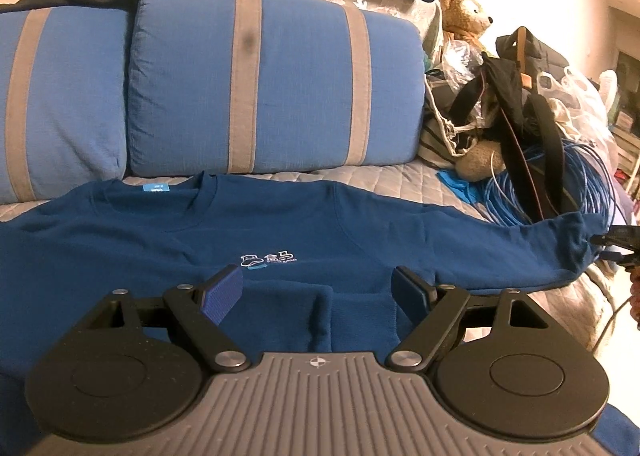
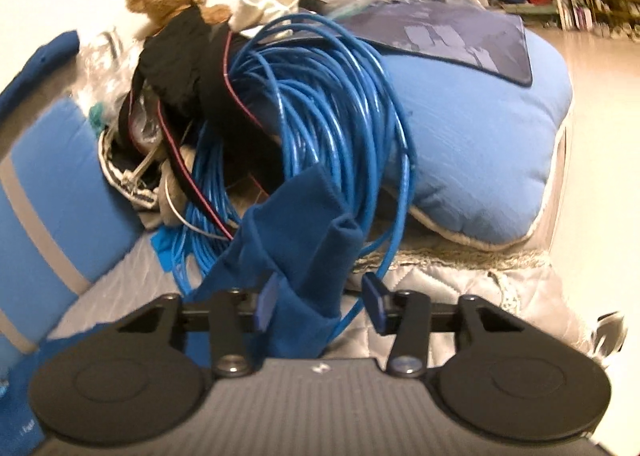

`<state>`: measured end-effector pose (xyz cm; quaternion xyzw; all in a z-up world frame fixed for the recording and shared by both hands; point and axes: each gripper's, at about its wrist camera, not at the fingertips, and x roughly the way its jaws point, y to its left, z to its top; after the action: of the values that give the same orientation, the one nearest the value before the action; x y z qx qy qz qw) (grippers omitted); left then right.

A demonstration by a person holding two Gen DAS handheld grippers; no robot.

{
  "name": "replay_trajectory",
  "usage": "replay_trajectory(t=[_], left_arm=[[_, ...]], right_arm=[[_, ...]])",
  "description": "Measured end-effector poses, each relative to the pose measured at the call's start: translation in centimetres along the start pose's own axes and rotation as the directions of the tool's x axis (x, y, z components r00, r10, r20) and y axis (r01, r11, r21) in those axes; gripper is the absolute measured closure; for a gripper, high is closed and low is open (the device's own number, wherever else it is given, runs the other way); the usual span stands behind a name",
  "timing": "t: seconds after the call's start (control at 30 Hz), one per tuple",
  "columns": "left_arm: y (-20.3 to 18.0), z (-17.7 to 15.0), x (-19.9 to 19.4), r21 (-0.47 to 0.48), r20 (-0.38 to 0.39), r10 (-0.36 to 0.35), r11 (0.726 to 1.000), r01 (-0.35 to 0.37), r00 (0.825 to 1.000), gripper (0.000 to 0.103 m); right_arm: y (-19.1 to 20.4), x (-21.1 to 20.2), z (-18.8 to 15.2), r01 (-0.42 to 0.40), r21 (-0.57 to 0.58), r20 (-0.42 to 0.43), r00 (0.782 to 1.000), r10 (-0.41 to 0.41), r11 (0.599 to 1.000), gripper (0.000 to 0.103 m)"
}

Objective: Fold clothes
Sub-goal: 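Close the right tool on the sweatshirt sleeve cuff beside the cable coil, then carry the gripped sleeve with the right tool across the sweatshirt body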

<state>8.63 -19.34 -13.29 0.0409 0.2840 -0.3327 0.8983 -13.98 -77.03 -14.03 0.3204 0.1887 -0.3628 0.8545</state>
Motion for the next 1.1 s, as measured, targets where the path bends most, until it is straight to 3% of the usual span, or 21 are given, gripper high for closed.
replay_trajectory(t=[0.1,0.17,0.33,0.57,0.83,1.03,1.1], left_arm=[[0.0,0.0,0.0,-0.001,0.002,0.001,1.0,-0.001,1.0,0.021],[0.0,0.0,0.0,-0.003,0.004,0.002,1.0,-0.002,1.0,0.021],[0.1,0.1,0.0,-0.004,0.002,0.001,1.0,-0.001,1.0,0.021],[0.2,0.1,0.0,-0.007,0.002,0.001,1.0,-0.001,1.0,0.021],[0.4,0.1,0.0,-0.015,0.002,0.003,1.0,-0.003,1.0,0.021],[0.5,0.1,0.1,-0.013,-0.006,0.004,1.0,-0.004,1.0,0.021],[0.5,0.1,0.0,-0.011,-0.005,0.0,1.0,0.0,1.0,0.021]], right_arm=[[0.2,0.6,0.0,0.031,-0.004,-0.005,1.0,-0.031,1.0,0.085],[0.9,0.5,0.0,0.05,-0.039,-0.007,0.999,-0.051,0.998,0.093],[4.8,-1.6,-0.5,0.062,-0.255,0.045,0.998,-0.052,0.965,0.095],[12.1,-4.4,-2.8,0.006,-0.527,0.078,0.996,0.041,0.85,0.095],[19.5,-5.2,-6.2,-0.098,-0.674,0.014,0.989,0.145,0.732,0.095],[22.8,-3.6,-10.4,-0.179,-0.755,-0.101,0.982,0.158,0.631,0.095],[23.3,-3.1,-12.0,-0.212,-0.787,-0.146,0.976,0.159,0.579,0.094]])
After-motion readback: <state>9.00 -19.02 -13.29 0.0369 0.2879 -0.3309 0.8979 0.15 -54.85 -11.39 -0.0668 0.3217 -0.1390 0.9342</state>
